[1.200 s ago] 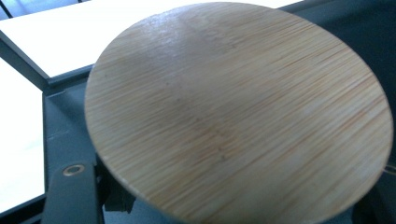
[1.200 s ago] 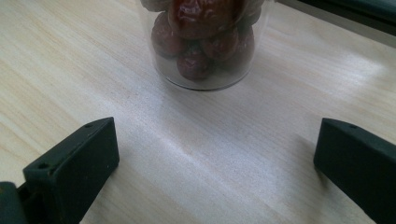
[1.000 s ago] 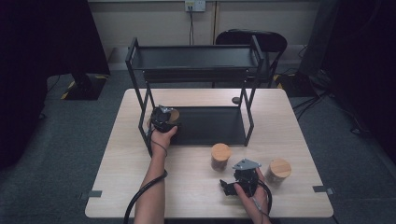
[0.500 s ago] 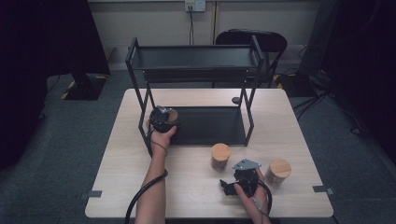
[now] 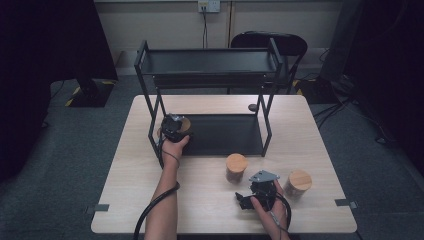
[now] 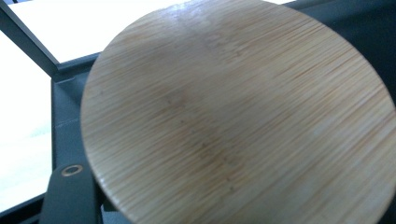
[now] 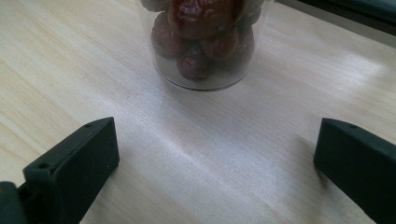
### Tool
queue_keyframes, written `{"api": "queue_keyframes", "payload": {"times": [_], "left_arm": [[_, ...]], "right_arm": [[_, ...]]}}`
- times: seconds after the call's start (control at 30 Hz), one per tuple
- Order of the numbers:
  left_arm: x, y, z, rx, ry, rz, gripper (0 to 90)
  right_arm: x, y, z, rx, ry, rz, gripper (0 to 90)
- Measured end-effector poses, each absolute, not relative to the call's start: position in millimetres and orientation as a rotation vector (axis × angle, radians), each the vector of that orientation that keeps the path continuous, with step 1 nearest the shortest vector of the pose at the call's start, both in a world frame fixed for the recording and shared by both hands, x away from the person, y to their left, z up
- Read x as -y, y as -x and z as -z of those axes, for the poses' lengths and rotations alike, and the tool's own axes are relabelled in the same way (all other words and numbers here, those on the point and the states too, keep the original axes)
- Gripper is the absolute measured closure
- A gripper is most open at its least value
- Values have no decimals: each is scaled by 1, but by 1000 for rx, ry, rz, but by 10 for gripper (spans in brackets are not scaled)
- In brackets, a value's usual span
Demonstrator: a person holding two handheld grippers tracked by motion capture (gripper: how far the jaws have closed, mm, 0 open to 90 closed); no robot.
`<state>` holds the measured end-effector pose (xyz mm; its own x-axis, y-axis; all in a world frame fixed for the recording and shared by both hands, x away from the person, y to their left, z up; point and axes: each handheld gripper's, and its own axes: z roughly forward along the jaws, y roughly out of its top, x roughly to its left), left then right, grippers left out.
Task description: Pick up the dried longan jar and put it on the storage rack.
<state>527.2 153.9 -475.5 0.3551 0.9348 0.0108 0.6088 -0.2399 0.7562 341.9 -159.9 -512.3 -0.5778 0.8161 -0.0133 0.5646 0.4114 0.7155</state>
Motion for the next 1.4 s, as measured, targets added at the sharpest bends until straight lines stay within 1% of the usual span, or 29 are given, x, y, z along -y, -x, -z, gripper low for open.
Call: {"api": "queue_keyframes", "payload": {"times": [0.1, 0.2, 0.23, 0.27, 0.3, 0.43, 0.63, 1.4], "left_arm": [[-154, -527, 475, -1359, -1933, -614, 234], [-156, -527, 474, -1381, -1918, -614, 167], [-157, -527, 474, -1386, -1916, -614, 131], [-157, -527, 473, -1389, -1914, -615, 131], [-158, -526, 472, -1395, -1909, -613, 99], [-160, -525, 471, -1401, -1895, -607, 78], [-160, -521, 470, -1402, -1880, -596, 65], [-162, -500, 468, -1403, -1872, -590, 65]], "right_arm": [[160, -342, 512, -2312, -1187, -965, 0], [160, -342, 512, -2312, -1187, -964, 0], [160, -342, 512, -2312, -1187, -965, 0], [160, -342, 512, -2312, -1187, -965, 0], [160, -342, 512, -2312, -1187, -964, 0], [160, -342, 512, -2311, -1187, -965, 0], [160, -342, 512, -2311, -1188, -965, 0], [160, -342, 512, -2311, -1188, -965, 0]]}}
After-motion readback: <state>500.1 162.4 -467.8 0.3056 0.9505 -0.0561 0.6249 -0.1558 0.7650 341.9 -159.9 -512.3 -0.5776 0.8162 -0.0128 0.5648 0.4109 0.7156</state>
